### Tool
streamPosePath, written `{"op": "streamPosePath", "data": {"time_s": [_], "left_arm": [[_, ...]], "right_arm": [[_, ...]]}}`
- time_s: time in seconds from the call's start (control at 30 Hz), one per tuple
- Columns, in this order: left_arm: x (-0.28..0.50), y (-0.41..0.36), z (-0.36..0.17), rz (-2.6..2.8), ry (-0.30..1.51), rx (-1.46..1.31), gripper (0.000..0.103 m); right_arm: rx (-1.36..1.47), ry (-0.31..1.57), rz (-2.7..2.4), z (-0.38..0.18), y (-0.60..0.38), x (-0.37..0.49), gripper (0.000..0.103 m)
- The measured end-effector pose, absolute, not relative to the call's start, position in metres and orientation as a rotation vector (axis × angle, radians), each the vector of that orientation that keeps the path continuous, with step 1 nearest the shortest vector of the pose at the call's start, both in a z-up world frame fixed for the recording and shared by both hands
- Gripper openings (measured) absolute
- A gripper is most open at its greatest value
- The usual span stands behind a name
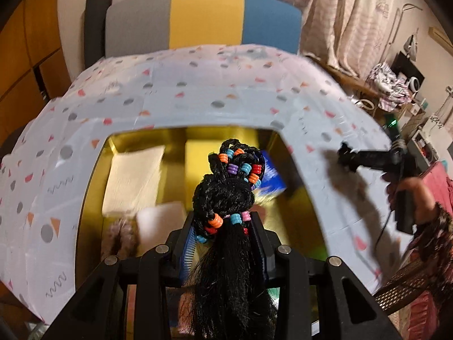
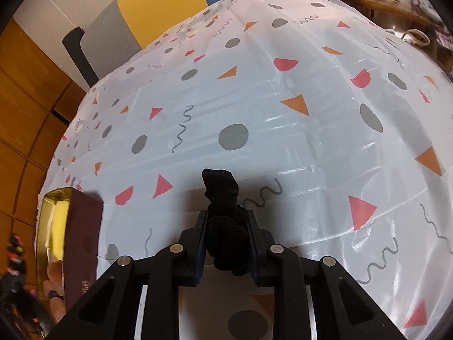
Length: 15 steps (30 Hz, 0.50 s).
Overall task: Organize soft objects
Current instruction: 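Carry the beaded hair piece over the gold tray with the left tool while the right tool holds the scrunchie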
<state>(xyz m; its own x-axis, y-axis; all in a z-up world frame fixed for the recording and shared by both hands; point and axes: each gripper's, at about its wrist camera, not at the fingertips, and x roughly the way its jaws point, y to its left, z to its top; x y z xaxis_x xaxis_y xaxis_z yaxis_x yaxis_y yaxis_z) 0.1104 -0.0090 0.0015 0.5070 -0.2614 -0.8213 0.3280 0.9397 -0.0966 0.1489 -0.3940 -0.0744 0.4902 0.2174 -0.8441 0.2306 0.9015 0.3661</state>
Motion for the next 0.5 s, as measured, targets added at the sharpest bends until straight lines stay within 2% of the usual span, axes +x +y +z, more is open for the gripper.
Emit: {"op": "streamPosePath", "data": {"time_s": [0.4,0.5], "left_arm": [[0.133,0.004,-0.030,-0.292,1.021,-0.004,0.035],[0.139,0.000,-0.037,-0.264,1.042,-0.014,0.039]], "right_arm": [[0.470,1.052,0.031,-0.068,-0.379,0.141,0.025],[0.467,1.051,0.024,-0.068,-0.380,0.141,0.025]]}}
